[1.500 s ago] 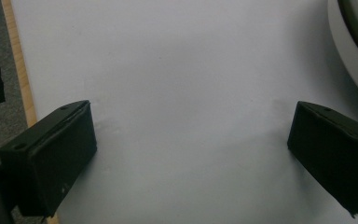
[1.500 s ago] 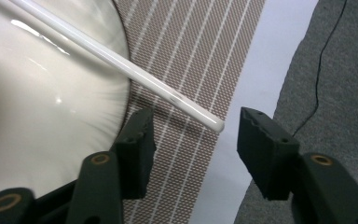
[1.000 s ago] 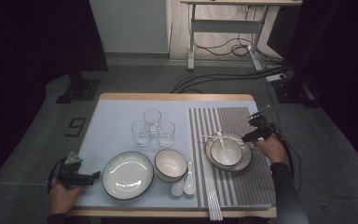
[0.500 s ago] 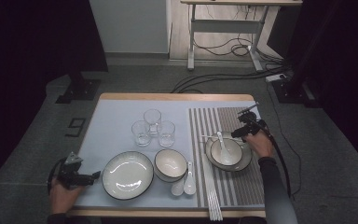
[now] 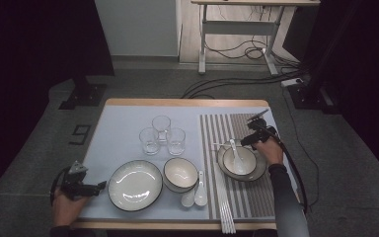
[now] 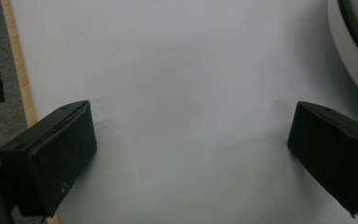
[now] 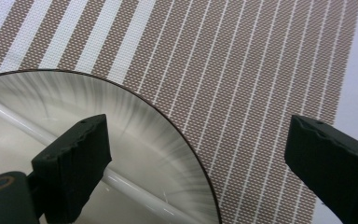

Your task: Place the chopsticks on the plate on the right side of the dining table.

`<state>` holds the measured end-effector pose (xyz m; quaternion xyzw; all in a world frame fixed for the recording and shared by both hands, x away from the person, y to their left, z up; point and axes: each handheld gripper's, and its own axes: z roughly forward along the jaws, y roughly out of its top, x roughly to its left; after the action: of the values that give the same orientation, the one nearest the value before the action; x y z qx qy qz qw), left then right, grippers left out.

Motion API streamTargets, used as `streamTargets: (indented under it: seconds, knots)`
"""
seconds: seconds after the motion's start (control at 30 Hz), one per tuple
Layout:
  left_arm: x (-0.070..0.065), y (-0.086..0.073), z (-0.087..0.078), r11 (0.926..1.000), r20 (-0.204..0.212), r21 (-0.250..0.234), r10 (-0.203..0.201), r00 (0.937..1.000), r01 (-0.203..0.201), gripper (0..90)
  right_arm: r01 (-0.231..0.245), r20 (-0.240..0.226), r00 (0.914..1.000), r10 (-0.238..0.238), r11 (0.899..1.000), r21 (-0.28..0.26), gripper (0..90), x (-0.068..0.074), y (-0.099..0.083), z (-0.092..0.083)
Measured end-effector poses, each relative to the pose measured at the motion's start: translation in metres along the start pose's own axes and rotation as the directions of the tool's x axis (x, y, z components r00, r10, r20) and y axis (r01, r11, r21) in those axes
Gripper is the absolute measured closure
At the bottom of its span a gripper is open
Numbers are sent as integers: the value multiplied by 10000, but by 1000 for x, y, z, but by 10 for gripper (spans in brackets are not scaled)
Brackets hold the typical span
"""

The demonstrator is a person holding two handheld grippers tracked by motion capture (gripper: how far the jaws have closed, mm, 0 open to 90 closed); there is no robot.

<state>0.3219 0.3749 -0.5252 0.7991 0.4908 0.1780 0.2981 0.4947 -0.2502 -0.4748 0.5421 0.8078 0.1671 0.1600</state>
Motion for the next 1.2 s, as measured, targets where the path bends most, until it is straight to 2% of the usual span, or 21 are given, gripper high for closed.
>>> streamTargets:
  seconds: [0.6, 0.83, 1.0, 1.2]
  knots:
    - [0, 0, 0, 10000, -1, 1, 0, 10000, 0, 8, 210, -402, 9990, -193, 9990, 400, 90, 1, -2, 0]
    - [0, 0, 0, 10000, 0, 1, 0, 10000, 0, 8, 222, -453, 9988, -205, 9990, 390, 96, -1, -3, -2]
    - [0, 0, 0, 10000, -2, 0, -1, 10000, 1, 8, 103, -288, 9995, -95, 9995, 290, 96, -4, -6, -10]
    - [0, 0, 0, 10000, -11, -3, 3, 10000, -3, 8, -6, -10, 10000, 6, 9999, 169, 133, -15, -16, -30]
